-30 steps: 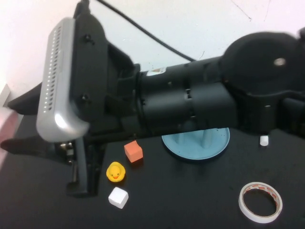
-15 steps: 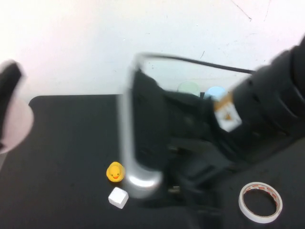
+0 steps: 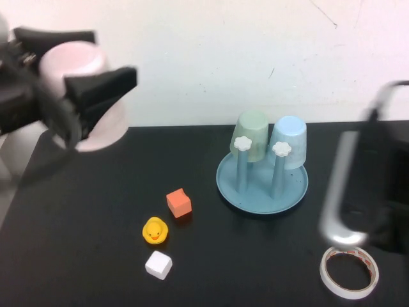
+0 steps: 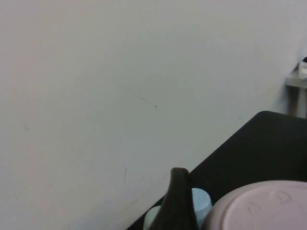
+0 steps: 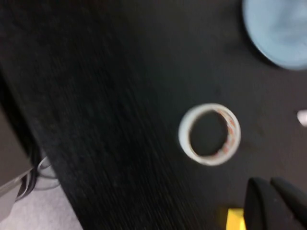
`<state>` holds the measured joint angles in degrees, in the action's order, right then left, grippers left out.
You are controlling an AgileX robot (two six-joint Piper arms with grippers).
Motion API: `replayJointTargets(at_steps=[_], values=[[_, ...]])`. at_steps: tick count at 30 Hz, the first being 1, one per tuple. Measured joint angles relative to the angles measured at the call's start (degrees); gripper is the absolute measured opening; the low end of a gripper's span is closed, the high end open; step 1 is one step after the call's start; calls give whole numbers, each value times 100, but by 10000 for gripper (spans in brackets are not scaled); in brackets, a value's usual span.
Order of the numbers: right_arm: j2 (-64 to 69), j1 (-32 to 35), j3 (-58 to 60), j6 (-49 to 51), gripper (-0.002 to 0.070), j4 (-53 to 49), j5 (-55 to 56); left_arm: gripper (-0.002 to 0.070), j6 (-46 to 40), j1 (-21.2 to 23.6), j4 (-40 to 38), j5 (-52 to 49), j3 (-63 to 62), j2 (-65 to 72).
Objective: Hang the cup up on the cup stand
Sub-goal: Place the cup on the cup holder
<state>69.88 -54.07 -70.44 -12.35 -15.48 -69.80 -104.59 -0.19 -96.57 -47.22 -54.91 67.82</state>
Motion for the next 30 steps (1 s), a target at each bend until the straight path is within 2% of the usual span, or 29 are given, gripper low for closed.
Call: replayJointTargets(at_steps=[5,9,14,18,21,30], values=[[-875,0,852,785,5,-341,181,551,481,-235,24,-233,-810,911],[-1503,0,1356,1308,3,-406,206,551,405,-913,24,234,-1332,1514],[-2225,0,1873,1670,2,-403,273,551,103,-1781,24,1314,-1922,2236],[-2719,0,2196,1783,2,-376,296,551,136,-2210,-11,1741,-2271,2852],[-3048,0,2324,1834,2,-366,296,551,136,-2352,-34,1815,-2573,3424],[-3406,0,2393,1866,1,-344,-65,551,136,-2375,-56,1856,-3508,4833]])
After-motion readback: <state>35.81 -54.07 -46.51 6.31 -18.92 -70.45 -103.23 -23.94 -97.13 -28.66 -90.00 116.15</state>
